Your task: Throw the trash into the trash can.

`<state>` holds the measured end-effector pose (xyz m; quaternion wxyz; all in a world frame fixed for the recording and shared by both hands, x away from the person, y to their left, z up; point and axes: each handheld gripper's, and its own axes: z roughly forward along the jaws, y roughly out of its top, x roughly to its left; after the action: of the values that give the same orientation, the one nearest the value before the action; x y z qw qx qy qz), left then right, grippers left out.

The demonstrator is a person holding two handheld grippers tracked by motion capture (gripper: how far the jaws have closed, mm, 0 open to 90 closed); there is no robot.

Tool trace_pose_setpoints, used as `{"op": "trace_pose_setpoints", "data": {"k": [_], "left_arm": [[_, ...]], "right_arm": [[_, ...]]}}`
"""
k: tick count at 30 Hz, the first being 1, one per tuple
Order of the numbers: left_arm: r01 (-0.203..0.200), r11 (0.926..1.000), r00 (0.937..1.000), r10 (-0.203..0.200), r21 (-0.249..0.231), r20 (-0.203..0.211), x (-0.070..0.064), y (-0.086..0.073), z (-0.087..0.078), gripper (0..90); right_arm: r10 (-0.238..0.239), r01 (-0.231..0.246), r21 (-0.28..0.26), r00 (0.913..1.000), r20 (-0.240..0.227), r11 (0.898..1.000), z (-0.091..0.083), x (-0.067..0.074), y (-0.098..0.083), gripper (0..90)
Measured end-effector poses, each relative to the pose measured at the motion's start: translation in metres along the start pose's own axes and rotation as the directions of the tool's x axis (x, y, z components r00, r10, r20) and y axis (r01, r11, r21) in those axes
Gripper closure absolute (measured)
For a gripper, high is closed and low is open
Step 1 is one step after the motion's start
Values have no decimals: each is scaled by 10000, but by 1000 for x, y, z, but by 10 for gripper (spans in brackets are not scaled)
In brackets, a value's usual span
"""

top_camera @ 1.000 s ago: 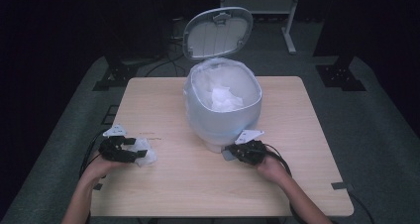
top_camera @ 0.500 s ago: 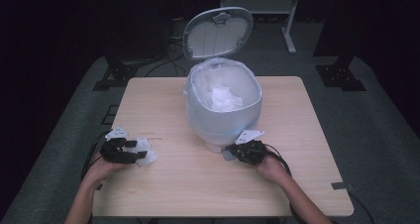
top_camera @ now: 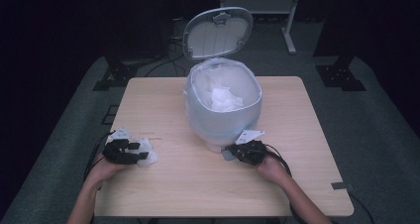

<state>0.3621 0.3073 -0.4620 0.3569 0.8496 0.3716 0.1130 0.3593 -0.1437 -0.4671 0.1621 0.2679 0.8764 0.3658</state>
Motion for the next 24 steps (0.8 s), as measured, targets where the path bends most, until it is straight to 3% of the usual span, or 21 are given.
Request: {"op": "trace_pose_setpoints", "data": {"k": [6, 24], "left_arm": [[-93, 9999, 10000, 93, 141, -8, -2, -1, 3, 448], [-8, 9998, 9992, -1, -215, -406, -3, -5, 5, 744]], "right_arm": [[20, -20, 2, 10000, 13, 10000, 0, 0, 0, 804], [77, -77, -3, 10000, 24, 10000, 0, 0, 0, 804]]}}
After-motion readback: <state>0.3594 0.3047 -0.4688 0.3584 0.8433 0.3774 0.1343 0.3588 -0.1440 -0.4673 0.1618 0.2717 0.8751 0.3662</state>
